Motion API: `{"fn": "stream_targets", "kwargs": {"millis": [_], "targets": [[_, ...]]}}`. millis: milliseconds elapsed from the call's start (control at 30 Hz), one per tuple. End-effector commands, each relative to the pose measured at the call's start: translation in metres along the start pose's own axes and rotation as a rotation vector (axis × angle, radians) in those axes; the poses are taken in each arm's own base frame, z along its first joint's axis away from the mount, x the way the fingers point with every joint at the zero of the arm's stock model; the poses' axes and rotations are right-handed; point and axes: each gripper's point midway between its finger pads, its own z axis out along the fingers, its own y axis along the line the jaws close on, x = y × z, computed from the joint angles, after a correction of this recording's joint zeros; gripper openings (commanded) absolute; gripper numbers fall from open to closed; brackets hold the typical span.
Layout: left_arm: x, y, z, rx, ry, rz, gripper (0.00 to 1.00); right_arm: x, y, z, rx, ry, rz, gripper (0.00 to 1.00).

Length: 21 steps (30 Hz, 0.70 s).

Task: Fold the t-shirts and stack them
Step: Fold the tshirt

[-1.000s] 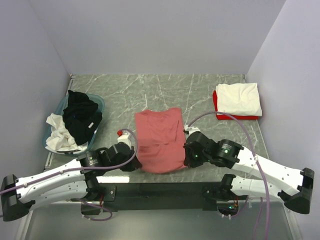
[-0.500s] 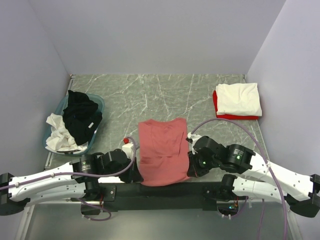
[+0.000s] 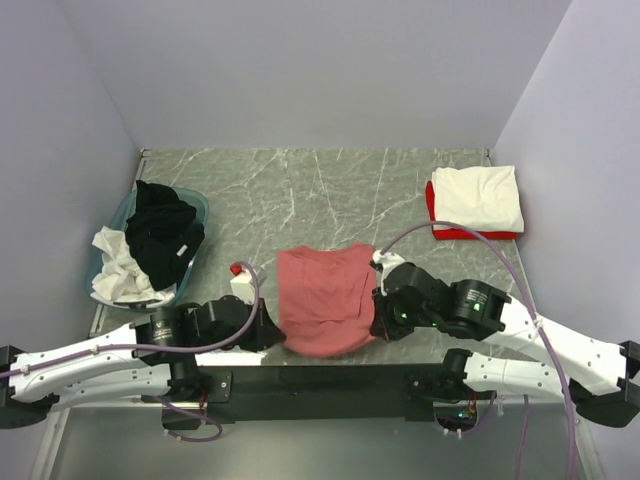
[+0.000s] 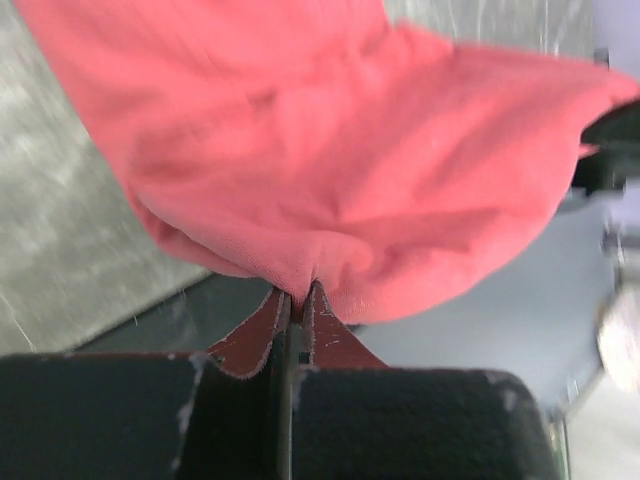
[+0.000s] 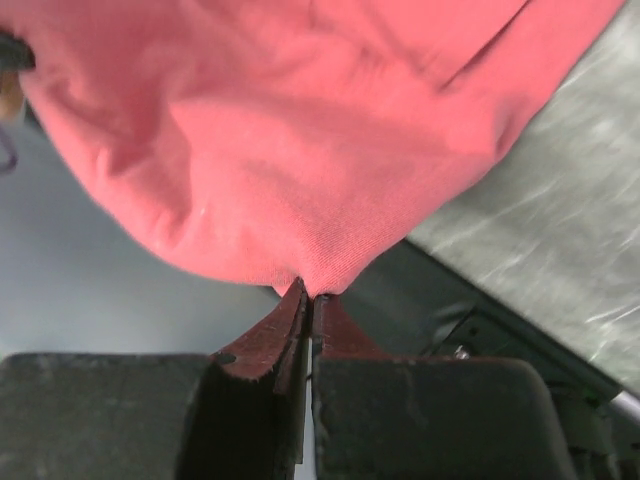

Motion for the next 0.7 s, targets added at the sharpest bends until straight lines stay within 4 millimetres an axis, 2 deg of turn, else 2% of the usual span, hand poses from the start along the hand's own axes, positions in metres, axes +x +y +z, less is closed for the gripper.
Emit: {"fn": "stream_targets", "kwargs": {"millis": [0,100,167,233,267,400,467,667], "targets": [[-0.056,-0.023,0.001,0.005,-0.228,-0.041,0.00,-0.047,-0.003,-0.001,0.078,-0.160,-0.013,0.00],[-0.072,-0.027,0.016,-0.014,-0.237,-0.012,0.01,-0.073,-0.014,0.002,0.145,-0.213,-0.005,0.00],[-0.084,-0.016,0.029,-0.076,-0.246,0.004,0.01,-0.086,-0.024,0.002,0.178,-0.237,0.006,0.00],[-0.094,-0.010,0.033,-0.113,-0.258,0.017,0.00,-0.098,-0.026,0.006,0.170,-0.263,0.016,0.00],[-0.100,-0.009,0.033,-0.116,-0.273,0.018,0.01,-0.104,-0.034,0.006,0.183,-0.274,0.028,0.00],[-0.124,-0.005,0.031,-0.135,-0.330,0.020,0.01,-0.115,-0.044,0.015,0.203,-0.274,0.036,0.00],[-0.131,0.002,0.034,-0.152,-0.332,0.026,0.01,-0.122,-0.045,0.016,0.198,-0.282,0.026,0.00],[-0.143,0.015,0.046,-0.174,-0.331,0.034,0.01,-0.142,-0.065,0.027,0.240,-0.273,0.036,0.00]]}}
